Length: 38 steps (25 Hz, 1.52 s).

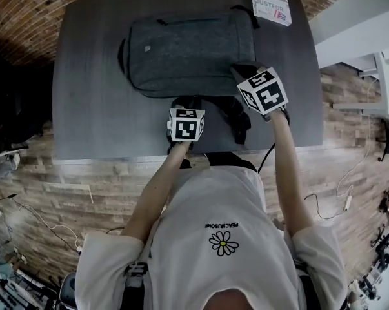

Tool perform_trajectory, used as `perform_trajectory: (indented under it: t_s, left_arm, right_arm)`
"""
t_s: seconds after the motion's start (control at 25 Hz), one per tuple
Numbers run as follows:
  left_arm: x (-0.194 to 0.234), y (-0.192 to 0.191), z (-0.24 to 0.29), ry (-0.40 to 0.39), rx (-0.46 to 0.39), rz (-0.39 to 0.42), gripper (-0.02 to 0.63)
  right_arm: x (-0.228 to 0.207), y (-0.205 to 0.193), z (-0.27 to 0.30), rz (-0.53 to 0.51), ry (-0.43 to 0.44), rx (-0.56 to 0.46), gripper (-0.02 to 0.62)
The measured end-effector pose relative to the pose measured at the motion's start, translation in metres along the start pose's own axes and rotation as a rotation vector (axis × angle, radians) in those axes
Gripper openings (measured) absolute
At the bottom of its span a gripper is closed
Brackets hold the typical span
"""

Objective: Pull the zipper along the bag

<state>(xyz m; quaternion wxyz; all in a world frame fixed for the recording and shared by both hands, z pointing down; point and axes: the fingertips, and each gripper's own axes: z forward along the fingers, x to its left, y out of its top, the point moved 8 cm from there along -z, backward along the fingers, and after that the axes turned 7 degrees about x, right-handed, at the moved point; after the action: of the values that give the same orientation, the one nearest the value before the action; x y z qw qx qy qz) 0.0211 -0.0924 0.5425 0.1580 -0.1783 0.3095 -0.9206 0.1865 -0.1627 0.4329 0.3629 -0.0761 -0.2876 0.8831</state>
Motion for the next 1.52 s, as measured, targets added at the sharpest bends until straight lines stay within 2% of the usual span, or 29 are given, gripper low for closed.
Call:
perform_trajectory:
  t_s: [0.08,0.24,0.4,0.84,1.0,1.16,1.52]
  left_arm:
    - [-0.001,-0.002,-0.004,-0.014,-0.004,0.049,0.052]
    - [-0.007,-0.008,-0.017,0.005,-0.014,0.135,0.046]
    - [-0.005,-0.005,-0.023,0.011,-0.056,0.157,0.023]
    - [-0.006,-0.001,-0.015,-0.051,-0.042,0.220,0.005]
    - [-0.003,-0.005,-0.022,-0.062,-0.031,0.291,0.003]
    - [0.008,-0.011,-0.027,-0.057,-0.026,0.299,0.003]
    - [0.092,-0.023,-0.060,0.107,0.002,0.199,0.005]
  right_arm:
    - [0.000,0.000,0.000,0.001,0.000,-0.001,0.000]
    - [0.000,0.000,0.000,-0.001,-0.004,-0.004,0.000]
    - [0.000,0.000,0.000,-0.001,-0.007,-0.004,0.000]
    - [0.001,0.000,0.002,-0.006,-0.016,-0.004,0.000]
    - [0.003,0.002,0.002,-0.045,-0.042,0.025,0.000]
    - [0.007,0.004,0.003,-0.094,-0.081,0.062,0.000]
    - [0.007,0.003,0.002,-0.111,-0.092,0.066,0.000]
